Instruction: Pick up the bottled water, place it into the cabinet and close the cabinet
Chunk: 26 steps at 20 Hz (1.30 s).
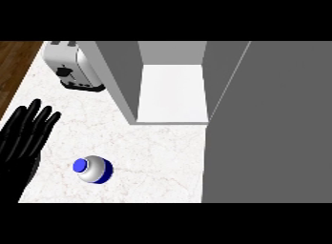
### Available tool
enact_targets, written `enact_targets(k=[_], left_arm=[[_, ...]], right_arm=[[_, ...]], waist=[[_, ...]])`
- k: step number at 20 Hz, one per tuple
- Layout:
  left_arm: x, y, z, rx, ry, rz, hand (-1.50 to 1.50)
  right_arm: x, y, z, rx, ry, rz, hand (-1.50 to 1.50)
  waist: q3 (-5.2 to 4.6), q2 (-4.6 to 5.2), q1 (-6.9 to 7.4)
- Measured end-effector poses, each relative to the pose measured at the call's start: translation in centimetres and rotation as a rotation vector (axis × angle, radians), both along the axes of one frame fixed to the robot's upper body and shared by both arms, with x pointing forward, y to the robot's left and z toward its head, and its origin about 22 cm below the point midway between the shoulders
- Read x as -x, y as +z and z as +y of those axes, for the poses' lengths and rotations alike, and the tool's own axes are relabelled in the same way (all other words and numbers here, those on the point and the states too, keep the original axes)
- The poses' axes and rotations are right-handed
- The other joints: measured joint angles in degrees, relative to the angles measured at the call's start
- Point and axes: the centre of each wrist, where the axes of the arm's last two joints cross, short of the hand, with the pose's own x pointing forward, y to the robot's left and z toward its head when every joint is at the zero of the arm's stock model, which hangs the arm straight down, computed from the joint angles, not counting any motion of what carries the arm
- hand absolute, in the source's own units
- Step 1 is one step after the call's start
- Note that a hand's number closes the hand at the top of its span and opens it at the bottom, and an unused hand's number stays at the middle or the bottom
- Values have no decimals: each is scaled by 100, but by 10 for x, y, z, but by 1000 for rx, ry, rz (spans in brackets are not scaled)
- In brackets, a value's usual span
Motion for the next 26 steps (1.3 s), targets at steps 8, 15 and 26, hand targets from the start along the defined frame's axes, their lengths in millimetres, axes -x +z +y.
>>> enact_targets(k=[8,15,26], left_arm=[[41,-1,17,24,-60,123,-150],[63,1,22,-10,-27,164,-150],[64,-41,38,-21,71,192,-150]], right_arm=[[51,13,5,-48,44,115,-150],[72,3,3,-44,52,156,-150],[91,-4,5,-44,43,171,-150]], waist=[[4,-6,13],[6,-4,-7],[4,-1,-21]])
